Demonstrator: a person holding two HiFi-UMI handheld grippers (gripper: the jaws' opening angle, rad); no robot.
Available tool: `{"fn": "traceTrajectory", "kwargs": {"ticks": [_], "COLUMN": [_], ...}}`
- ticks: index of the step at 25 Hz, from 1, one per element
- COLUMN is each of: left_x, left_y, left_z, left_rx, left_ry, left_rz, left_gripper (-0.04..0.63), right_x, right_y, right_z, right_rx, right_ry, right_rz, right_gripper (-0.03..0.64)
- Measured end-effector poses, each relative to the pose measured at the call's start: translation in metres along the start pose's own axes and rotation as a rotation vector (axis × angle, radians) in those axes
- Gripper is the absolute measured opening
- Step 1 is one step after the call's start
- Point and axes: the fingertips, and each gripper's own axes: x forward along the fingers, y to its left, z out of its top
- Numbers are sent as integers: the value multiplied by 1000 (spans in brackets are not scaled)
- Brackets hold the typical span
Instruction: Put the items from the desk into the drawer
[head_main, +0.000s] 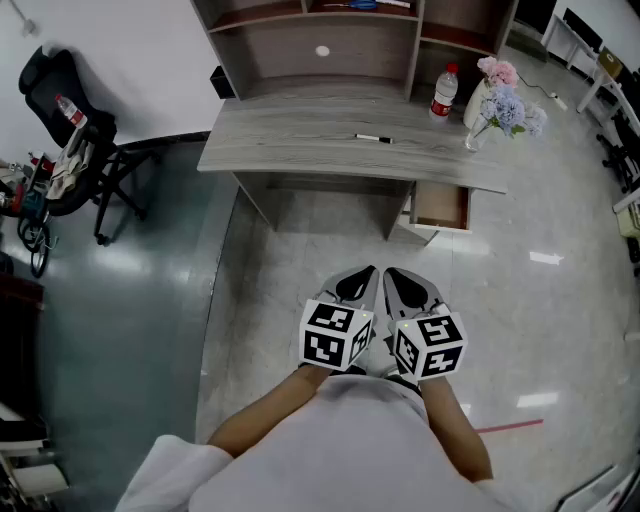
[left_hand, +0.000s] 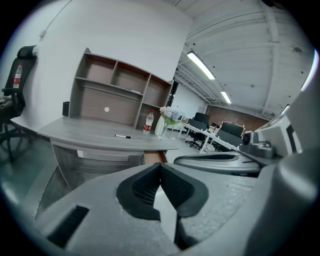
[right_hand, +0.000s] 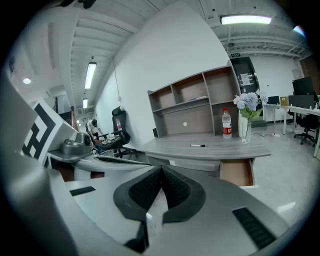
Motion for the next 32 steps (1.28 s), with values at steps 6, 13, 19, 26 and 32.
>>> {"fn": "traceTrajectory", "kwargs": {"ticks": [6,13,19,26,32], "left_x": [-2,-5,-4,1,14], "left_y": [15,27,34,49,65], "left_z": [4,8,9,10,21], "left_rx": [0,-6,-19,-26,-22], "left_ry": [-5,-15,-20,-11,-10], "left_rz": [-3,-15,-21,-7,11], "left_gripper": [3,3,3,3,3], "right_x": [12,22,28,44,66], "right_y": [8,15,16,17,7], "right_z": [4,9,8,9,21], "right_rx": [4,-1,-7,-1,6], "right_ry": [-10,-18,-1,7,-3], "right_rz": [-4,-11,-17,-1,16], "right_gripper": [2,2,2,2,2]}}
